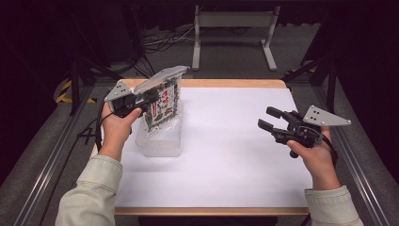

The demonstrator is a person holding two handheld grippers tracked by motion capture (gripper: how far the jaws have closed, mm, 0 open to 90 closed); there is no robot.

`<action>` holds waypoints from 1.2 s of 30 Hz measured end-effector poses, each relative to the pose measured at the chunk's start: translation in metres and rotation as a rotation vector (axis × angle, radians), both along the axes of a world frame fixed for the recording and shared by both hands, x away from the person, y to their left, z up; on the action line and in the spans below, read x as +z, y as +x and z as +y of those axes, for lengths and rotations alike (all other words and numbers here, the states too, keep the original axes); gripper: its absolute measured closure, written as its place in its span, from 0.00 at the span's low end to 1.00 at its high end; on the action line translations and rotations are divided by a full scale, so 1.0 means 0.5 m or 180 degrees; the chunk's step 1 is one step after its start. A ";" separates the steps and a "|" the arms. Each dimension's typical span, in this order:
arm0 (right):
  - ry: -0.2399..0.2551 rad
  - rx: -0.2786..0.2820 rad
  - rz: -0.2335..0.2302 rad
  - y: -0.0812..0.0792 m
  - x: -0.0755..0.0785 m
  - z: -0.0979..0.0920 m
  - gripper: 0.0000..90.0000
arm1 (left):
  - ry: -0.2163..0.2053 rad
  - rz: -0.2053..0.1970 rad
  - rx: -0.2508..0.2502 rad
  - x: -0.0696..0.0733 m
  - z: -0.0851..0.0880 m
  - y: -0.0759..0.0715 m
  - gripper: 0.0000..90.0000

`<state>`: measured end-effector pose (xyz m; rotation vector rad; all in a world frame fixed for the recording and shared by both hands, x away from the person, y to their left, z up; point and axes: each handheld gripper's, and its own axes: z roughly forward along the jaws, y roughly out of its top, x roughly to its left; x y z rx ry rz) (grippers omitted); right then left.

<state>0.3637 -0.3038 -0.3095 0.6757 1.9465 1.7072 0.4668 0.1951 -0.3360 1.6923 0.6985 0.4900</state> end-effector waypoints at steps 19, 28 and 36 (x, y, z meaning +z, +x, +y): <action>0.0011 0.0031 0.0013 -0.001 -0.002 0.006 0.48 | -0.0127 0.0033 -0.0008 -0.060 0.047 -0.024 0.79; 0.0042 0.0010 0.0016 -0.003 -0.001 -0.001 0.47 | -0.0197 0.0077 -0.0014 -0.075 0.056 -0.034 0.80; 0.0049 -0.0004 0.0024 -0.003 -0.002 -0.003 0.47 | -0.0325 0.0272 0.0073 -0.076 0.071 -0.021 0.79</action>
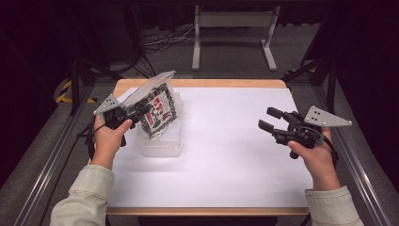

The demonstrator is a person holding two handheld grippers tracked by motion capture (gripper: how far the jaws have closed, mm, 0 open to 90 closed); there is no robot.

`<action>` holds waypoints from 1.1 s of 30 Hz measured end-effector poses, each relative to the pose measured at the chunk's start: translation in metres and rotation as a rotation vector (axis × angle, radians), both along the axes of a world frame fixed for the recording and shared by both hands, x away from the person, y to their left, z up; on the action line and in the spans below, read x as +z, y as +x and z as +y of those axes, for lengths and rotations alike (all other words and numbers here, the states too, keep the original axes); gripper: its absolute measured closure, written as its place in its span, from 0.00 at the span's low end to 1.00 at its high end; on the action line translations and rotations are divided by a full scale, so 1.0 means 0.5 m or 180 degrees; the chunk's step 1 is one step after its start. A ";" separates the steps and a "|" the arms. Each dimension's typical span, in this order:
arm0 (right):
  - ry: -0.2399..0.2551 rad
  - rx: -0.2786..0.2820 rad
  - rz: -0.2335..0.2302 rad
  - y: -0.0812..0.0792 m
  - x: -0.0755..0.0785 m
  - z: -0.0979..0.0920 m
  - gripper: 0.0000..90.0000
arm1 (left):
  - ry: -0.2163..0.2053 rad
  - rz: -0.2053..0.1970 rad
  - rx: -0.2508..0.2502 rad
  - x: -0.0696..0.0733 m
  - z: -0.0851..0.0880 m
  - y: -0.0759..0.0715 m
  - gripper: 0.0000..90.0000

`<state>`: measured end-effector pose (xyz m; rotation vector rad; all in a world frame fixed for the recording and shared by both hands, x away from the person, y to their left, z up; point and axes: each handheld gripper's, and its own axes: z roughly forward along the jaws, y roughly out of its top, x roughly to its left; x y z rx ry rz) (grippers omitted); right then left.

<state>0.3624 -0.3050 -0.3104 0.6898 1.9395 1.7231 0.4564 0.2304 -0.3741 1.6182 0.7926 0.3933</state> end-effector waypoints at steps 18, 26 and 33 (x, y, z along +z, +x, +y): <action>0.0005 -0.0029 0.0028 0.000 -0.003 -0.010 0.47 | 0.0130 0.0070 0.0223 0.008 -0.001 0.010 0.43; 0.0019 -0.0047 0.0056 0.001 -0.005 -0.015 0.46 | 0.0100 -0.0015 0.0251 0.022 0.001 -0.014 0.13; -0.0023 -0.0040 0.0089 0.003 -0.012 -0.014 0.46 | 0.0109 -0.0149 0.0285 0.048 0.014 -0.058 0.07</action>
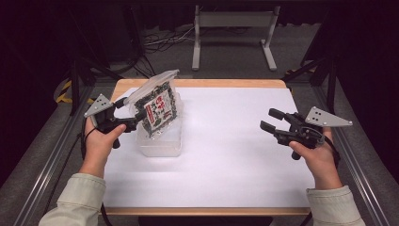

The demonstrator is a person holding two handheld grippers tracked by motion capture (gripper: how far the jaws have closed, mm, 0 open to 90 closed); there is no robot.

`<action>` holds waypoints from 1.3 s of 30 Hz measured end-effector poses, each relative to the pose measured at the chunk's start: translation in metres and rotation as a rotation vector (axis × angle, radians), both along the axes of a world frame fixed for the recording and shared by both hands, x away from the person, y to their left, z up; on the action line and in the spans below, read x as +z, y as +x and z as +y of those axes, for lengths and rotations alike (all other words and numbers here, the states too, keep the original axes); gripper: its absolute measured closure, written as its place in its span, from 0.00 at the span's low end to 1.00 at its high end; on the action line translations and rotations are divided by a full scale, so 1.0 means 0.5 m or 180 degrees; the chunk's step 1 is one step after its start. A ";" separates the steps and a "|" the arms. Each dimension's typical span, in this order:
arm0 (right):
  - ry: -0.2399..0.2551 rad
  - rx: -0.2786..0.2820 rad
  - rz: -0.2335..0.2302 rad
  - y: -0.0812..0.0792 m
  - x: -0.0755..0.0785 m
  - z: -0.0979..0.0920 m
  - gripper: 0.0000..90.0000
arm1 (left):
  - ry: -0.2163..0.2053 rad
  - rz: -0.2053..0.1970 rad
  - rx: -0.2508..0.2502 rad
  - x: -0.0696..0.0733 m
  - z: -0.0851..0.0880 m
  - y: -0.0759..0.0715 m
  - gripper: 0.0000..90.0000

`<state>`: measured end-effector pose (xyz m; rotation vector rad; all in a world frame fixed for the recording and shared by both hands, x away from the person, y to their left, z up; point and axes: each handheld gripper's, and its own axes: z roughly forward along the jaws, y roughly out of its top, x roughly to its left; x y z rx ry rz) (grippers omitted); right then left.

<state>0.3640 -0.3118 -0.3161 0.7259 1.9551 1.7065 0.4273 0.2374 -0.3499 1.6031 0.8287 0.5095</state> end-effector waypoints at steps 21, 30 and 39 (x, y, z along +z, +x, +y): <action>-0.0299 -0.0236 0.0052 -0.013 -0.064 -0.070 0.33 | 0.0506 0.0149 -0.0323 -0.009 0.042 -0.158 0.02; -0.0392 -0.0305 0.0147 -0.023 -0.108 -0.092 0.33 | 0.0504 0.0273 -0.0262 -0.072 0.057 -0.171 0.04; -0.0411 -0.0336 0.0201 -0.022 -0.154 -0.095 0.32 | 0.0424 0.0456 -0.0359 -0.143 0.063 -0.170 0.04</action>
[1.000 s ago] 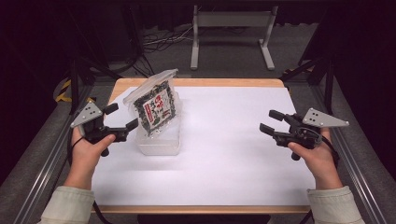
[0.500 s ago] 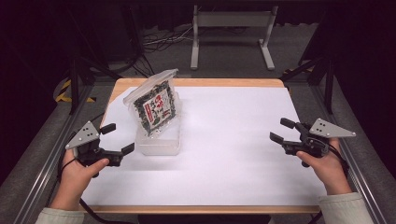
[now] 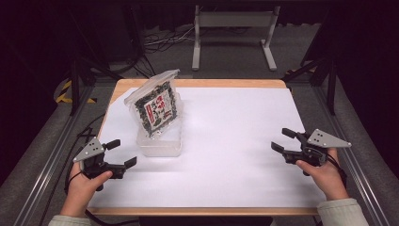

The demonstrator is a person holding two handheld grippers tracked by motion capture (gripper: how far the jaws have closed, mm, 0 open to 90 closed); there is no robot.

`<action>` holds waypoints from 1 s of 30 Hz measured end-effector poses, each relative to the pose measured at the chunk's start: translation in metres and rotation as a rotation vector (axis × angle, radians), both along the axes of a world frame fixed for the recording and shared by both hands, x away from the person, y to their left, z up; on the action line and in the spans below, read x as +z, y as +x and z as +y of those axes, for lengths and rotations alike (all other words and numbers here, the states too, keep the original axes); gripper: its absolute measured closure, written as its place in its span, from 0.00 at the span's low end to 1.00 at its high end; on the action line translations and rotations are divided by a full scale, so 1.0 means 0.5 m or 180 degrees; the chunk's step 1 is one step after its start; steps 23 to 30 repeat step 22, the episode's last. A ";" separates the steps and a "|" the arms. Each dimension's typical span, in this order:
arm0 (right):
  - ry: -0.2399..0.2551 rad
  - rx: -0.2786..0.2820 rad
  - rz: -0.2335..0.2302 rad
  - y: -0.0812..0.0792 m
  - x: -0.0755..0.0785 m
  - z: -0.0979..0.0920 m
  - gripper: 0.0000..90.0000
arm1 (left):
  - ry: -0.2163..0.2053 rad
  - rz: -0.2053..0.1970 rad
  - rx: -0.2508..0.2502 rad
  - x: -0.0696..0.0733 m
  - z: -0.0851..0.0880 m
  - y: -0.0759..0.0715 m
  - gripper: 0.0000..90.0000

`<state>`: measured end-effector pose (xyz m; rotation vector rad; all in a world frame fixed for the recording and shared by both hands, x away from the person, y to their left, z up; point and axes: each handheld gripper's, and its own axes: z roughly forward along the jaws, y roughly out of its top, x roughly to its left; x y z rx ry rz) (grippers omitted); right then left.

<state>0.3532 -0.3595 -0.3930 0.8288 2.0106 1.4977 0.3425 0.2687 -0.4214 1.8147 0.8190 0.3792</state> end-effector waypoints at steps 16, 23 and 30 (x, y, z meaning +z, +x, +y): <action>0.0149 -0.0112 0.0140 0.002 -0.069 -0.019 0.32 | -0.0010 -0.0053 0.0307 -0.058 -0.007 0.002 0.06; 0.0169 -0.0143 0.0132 0.003 -0.077 -0.019 0.32 | -0.0023 -0.0072 0.0320 -0.057 -0.007 0.002 0.06; 0.0169 -0.0143 0.0132 0.003 -0.077 -0.019 0.32 | -0.0023 -0.0072 0.0320 -0.057 -0.007 0.002 0.06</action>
